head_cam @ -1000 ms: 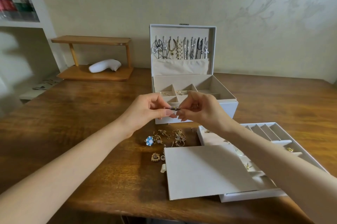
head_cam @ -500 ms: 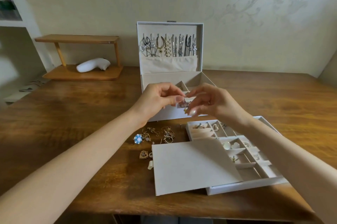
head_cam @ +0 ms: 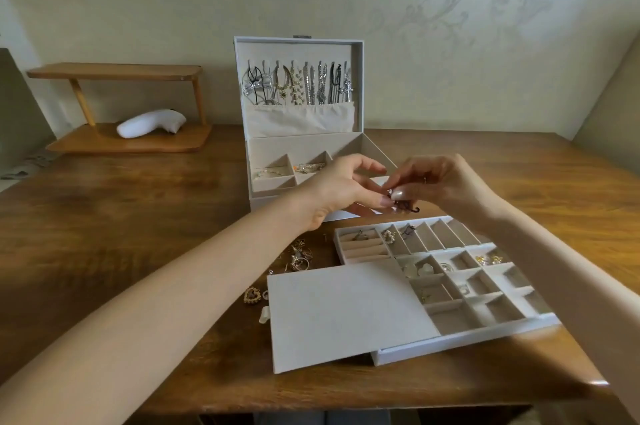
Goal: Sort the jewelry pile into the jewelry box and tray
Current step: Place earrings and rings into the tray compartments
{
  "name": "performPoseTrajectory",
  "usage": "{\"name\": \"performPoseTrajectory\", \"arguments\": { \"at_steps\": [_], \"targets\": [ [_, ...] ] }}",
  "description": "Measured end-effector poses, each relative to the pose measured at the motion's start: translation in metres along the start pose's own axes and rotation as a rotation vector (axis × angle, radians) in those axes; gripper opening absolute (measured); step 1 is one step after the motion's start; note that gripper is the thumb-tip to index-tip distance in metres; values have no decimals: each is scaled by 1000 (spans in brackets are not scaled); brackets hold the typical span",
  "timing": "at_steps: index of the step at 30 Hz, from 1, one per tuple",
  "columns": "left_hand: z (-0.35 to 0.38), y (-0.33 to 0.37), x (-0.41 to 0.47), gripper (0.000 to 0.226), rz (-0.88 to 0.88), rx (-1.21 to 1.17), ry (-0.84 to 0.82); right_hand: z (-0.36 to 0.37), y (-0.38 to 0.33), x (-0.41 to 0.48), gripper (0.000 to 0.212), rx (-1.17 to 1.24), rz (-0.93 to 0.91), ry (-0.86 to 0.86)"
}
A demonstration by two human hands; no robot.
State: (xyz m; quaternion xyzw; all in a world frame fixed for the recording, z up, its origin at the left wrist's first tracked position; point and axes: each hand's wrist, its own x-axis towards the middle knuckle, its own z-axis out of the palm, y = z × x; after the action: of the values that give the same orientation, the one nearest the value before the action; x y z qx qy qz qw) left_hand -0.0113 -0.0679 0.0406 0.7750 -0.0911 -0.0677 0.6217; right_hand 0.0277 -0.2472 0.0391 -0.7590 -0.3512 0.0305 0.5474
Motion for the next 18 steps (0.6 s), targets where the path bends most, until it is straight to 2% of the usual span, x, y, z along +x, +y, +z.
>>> {"name": "performPoseTrajectory", "arguments": {
  "at_steps": [5,8,11,18],
  "targets": [
    [11,-3,11,44,-9,28,12,-12,9,-8,13,-41,52,75],
    [15,-2,18,40,19,126,-1,-15,14,-11,13,-74,72,106],
    [18,-1,24,29,31,214,-37,-19,16,-15,13,-4,83,120],
    [18,-6,32,18,-23,137,-82,-26,19,-21,11,-3,91,106]
  ]
}}
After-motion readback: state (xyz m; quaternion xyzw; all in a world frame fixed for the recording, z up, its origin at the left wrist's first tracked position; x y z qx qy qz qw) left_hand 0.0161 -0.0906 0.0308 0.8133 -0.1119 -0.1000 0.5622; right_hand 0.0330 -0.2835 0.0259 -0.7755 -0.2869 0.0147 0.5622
